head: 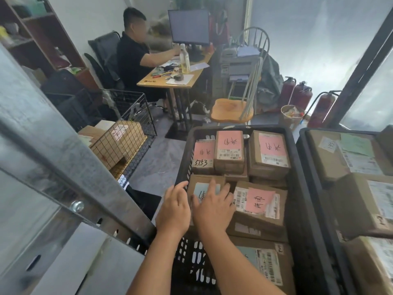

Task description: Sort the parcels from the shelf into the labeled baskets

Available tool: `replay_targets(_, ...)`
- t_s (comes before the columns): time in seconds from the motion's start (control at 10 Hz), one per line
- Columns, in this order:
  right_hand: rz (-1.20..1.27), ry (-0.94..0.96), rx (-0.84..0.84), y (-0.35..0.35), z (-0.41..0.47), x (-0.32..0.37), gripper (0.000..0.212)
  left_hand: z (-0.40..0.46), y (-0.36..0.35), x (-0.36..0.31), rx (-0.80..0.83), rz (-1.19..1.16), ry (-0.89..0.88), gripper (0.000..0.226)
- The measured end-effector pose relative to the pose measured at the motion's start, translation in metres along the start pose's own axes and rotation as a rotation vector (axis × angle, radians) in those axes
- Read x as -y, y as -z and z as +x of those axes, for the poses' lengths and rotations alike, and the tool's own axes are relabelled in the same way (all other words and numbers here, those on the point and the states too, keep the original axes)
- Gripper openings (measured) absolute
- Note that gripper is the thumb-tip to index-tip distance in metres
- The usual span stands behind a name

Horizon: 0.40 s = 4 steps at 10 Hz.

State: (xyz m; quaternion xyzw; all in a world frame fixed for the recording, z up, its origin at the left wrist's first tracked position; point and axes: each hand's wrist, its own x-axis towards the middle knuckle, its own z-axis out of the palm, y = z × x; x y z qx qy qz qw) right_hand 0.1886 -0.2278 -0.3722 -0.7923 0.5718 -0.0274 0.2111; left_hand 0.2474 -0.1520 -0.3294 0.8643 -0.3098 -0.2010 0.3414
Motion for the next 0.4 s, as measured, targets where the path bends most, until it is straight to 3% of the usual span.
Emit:
replay_targets(0.2, 0.224, 0.074, -0.037, 0.045, -0.007, -0.034, 0.076, -0.001, 0.0, 0.0, 0.021, 0.009, -0.015, 0.04)
replay_targets(0.4, 0.293, 0.351, -0.026, 0.135, -0.015, -0.086, 0.069, -0.023, 0.01, -0.022, 0.05, -0.013, -0.105, 0.06)
